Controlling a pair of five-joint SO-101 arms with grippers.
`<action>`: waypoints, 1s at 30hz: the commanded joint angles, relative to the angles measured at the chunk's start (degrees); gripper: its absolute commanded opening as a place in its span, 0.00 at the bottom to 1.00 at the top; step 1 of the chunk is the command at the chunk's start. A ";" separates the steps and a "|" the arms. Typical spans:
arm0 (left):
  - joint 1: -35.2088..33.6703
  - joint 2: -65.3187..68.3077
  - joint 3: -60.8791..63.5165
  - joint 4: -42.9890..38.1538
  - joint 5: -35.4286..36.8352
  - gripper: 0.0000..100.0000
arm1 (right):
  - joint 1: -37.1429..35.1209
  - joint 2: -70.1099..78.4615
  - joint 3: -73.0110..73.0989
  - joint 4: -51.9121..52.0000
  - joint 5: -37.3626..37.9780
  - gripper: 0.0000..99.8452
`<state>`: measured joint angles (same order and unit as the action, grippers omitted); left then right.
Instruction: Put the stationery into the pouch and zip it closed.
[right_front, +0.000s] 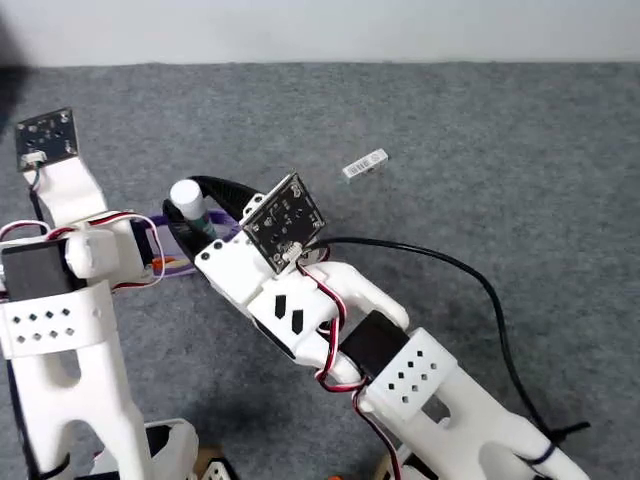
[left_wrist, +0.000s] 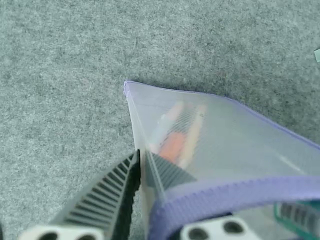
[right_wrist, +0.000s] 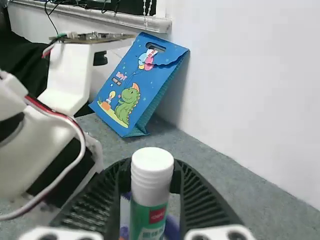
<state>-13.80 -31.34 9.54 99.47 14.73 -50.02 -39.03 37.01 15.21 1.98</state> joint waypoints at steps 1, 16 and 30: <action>0.00 -1.58 -0.57 0.88 0.62 0.01 | -0.31 -1.98 -2.20 4.79 0.44 0.13; 0.00 -1.58 -0.57 0.88 0.62 0.01 | 18.33 -2.42 -14.68 21.76 -14.77 0.03; 0.00 -1.85 -0.57 0.88 0.62 0.01 | 37.14 30.90 -27.16 20.18 -34.73 0.01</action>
<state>-13.80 -31.34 9.54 99.47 14.73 -14.95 -14.68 16.09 37.36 -30.37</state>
